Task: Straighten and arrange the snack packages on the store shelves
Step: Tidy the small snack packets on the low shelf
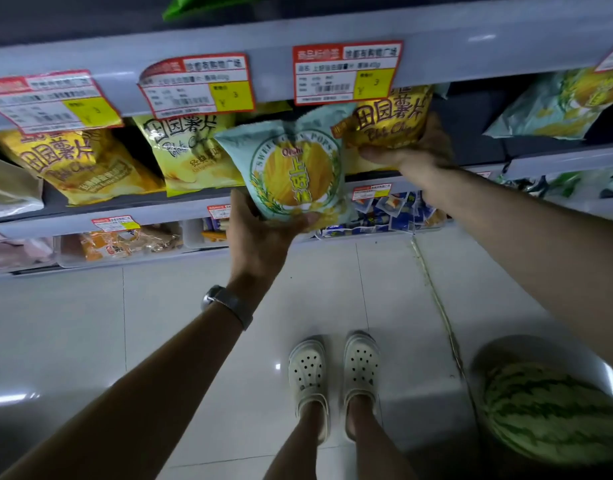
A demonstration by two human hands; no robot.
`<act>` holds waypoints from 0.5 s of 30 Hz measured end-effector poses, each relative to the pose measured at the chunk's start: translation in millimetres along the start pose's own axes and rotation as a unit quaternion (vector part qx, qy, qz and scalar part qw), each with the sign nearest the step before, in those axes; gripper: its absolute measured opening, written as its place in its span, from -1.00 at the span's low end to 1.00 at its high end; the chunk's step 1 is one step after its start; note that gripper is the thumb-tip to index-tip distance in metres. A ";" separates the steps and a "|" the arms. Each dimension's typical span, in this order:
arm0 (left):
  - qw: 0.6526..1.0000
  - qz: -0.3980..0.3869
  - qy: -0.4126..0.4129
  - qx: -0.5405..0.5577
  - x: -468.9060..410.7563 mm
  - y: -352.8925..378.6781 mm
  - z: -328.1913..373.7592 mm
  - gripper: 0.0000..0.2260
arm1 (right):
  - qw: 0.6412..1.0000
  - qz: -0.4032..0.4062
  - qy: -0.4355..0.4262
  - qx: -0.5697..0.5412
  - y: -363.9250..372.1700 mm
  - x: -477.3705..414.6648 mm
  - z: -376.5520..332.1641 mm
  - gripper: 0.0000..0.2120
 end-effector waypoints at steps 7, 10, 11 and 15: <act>0.999 -0.030 -0.030 0.008 11.7 -1.0 -22.2 -0.37 | 0.999 0.038 0.030 0.004 12.0 8.1 -10.0 -0.16; 0.998 -0.025 -0.048 0.005 11.4 -1.1 -29.6 -0.34 | 0.998 0.049 0.035 0.000 7.2 8.9 -8.1 -0.17; 0.998 -0.022 -0.054 0.002 11.3 -0.4 -31.4 -0.33 | 0.998 0.048 0.036 -0.001 5.1 8.2 -6.8 -0.17; 0.998 -0.011 -0.053 -0.006 9.7 6.2 -26.5 -0.36 | 0.999 0.040 0.033 0.012 -8.5 1.5 -0.8 -0.16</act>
Point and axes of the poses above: each hand's wrist, its own x-axis away from the middle knuckle, its own y-axis out of the palm, z = x × y, the point moved 7 cm from there along -x, towards the middle knuckle, and after that the axes turned 4 degrees about x, right-handed, at the moved point
